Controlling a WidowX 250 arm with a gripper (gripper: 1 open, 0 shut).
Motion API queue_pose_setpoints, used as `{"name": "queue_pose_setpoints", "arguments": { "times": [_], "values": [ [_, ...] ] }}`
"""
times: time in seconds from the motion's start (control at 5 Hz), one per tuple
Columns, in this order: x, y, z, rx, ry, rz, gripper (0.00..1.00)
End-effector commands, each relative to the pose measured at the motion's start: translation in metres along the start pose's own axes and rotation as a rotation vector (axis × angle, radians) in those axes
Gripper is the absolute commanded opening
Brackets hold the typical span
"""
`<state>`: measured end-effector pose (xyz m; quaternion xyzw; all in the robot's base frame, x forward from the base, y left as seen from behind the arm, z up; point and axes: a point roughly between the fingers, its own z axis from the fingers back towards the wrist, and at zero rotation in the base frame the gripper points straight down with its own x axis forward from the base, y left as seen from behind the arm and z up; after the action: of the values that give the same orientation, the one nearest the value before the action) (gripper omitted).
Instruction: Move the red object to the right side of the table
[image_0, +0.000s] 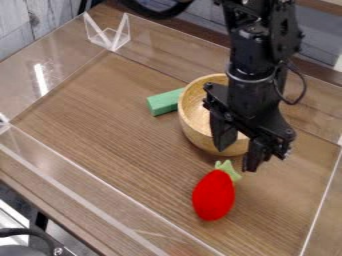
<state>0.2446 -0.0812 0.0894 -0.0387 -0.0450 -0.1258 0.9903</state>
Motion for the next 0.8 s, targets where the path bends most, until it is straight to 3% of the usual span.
{"name": "queue_pose_setpoints", "arguments": {
  "times": [0.0,0.4,0.6],
  "values": [
    [0.005,0.005,0.020,0.002,-0.076,0.013,1.00],
    [0.004,0.009,0.039,0.021,-0.136,0.004,1.00],
    [0.004,0.010,0.049,0.029,-0.144,0.053,1.00]
  ]
}}
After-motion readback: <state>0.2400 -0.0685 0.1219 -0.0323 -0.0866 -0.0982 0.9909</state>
